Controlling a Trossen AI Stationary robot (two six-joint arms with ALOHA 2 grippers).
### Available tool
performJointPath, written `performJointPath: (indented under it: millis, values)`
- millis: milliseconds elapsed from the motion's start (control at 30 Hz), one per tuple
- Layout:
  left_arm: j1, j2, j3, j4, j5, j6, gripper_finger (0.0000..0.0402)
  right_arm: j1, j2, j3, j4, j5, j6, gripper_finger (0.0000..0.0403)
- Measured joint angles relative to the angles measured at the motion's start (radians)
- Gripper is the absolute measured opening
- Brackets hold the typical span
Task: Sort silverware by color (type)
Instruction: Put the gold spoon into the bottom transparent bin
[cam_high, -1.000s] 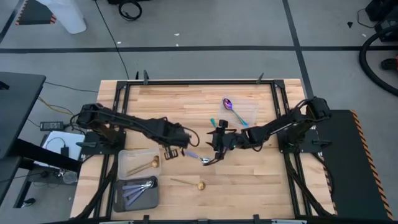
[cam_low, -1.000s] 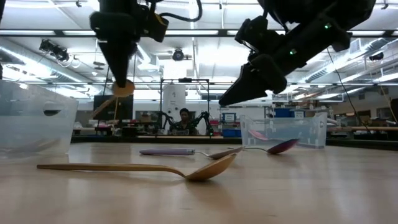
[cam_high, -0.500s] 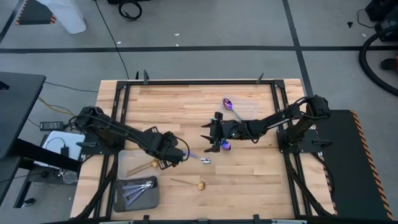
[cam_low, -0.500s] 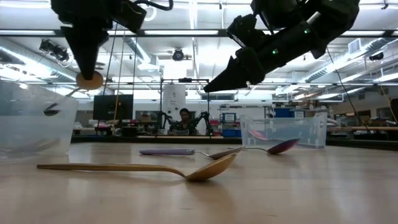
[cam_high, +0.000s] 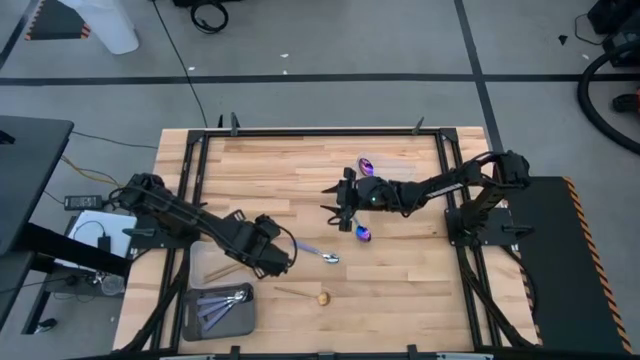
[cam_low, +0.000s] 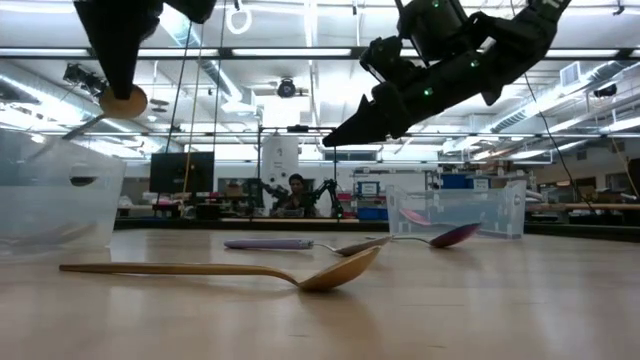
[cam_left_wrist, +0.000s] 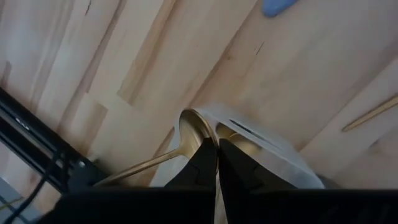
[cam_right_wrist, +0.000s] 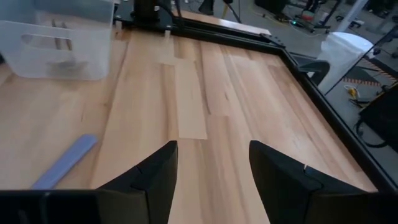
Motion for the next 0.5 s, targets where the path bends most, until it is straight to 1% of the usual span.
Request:
performJointPath:
  millis: [100, 300, 500]
  values:
    - [-0.026, 0.0, 0.003, 0.0, 0.012, -0.049, 0.0011, -0.011, 0.0, 0.0, 0.003, -0.023, -0.005, 0.0208]
    - [-0.083, -0.01, 0.003, -0.011, 0.087, -0.186, 0.0011, -0.014, 0.0, 0.0, 0.009, -0.043, -0.009, 0.0208]
    - [-0.14, -0.01, 0.001, 0.011, 0.112, -0.306, 0.0011, -0.014, 0.0, 0.0, 0.017, -0.048, -0.009, 0.0208]
